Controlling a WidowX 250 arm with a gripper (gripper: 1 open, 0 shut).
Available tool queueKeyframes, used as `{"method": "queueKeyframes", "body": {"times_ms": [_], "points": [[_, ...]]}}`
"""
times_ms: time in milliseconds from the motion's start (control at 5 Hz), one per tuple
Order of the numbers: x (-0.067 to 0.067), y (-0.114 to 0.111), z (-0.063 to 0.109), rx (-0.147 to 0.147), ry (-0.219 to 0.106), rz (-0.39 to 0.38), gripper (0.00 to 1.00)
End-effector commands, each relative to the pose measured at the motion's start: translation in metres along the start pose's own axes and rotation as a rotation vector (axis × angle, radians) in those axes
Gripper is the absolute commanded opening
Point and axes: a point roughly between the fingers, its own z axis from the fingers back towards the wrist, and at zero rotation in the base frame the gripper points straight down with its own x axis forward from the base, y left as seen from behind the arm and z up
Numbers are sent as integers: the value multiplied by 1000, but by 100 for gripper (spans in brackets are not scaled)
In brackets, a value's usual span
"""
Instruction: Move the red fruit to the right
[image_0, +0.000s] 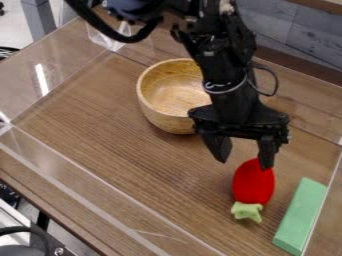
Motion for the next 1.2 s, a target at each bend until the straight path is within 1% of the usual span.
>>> {"method": "queueKeyframes", "body": {"times_ms": [0, 200, 400, 600, 800, 1000], "points": [[4, 4, 25, -20, -57, -60, 100], [-8, 13, 30, -13, -45, -94, 100], [-9, -8, 27, -5, -56, -49, 100], [-14, -4, 18, 12, -51, -9, 100], [-17, -10, 8, 14, -12, -72, 100], [-18, -15, 4, 13, 16, -133, 0]]}}
